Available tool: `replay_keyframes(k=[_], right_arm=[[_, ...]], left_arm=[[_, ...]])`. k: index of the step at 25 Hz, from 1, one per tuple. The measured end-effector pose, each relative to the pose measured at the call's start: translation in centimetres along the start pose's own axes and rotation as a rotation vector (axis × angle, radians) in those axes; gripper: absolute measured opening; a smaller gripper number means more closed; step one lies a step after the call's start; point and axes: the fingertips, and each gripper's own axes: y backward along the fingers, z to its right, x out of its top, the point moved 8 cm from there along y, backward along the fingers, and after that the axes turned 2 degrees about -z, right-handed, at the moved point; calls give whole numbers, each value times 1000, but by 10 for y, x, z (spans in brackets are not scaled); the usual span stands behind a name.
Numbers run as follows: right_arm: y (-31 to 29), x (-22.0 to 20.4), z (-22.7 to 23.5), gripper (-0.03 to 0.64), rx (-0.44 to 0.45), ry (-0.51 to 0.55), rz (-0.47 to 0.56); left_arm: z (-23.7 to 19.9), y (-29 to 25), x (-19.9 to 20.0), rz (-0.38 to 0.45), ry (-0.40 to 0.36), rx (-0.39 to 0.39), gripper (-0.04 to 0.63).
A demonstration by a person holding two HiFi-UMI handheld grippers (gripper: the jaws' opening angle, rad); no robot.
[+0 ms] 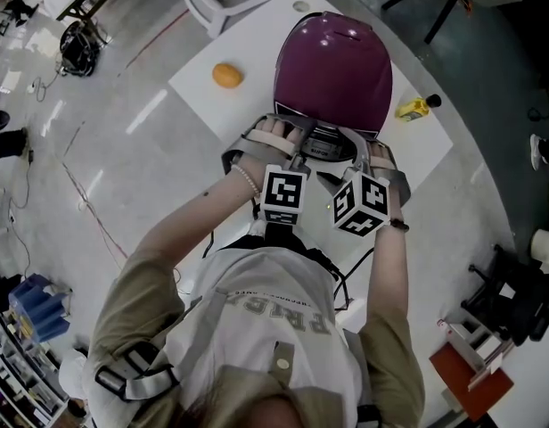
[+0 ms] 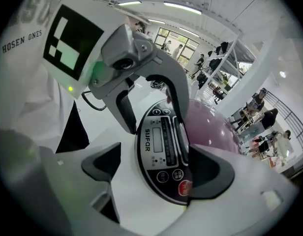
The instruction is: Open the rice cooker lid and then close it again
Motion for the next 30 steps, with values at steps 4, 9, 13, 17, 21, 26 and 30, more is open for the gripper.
replay_keyframes(k=[4,9,13,17,21,26,30], right_arm=[[-1,-2,-2,419,3,11,-14],[-2,0,-1,422,8,26,-40],[-3,0,-2,422,0,47,-63],[-6,1,-3,420,-14,60,-101],[-8,1,-2,420,-13,81,-131],[-7,-1,-2,419,12,54,-90],[-7,-2,-1,419,8,32,-62]], left_arm=[[0,-1,2,-20,-24,-5,407],[0,-2,2,-30,-40,-1,407],[0,-2,3,-40,-48,1,407],[1,-3,4,-49,-56,5,408],[3,-5,5,-77,-79,9,408],[7,-7,4,-106,-122,29,408],[6,-7,4,-83,-86,30,407]])
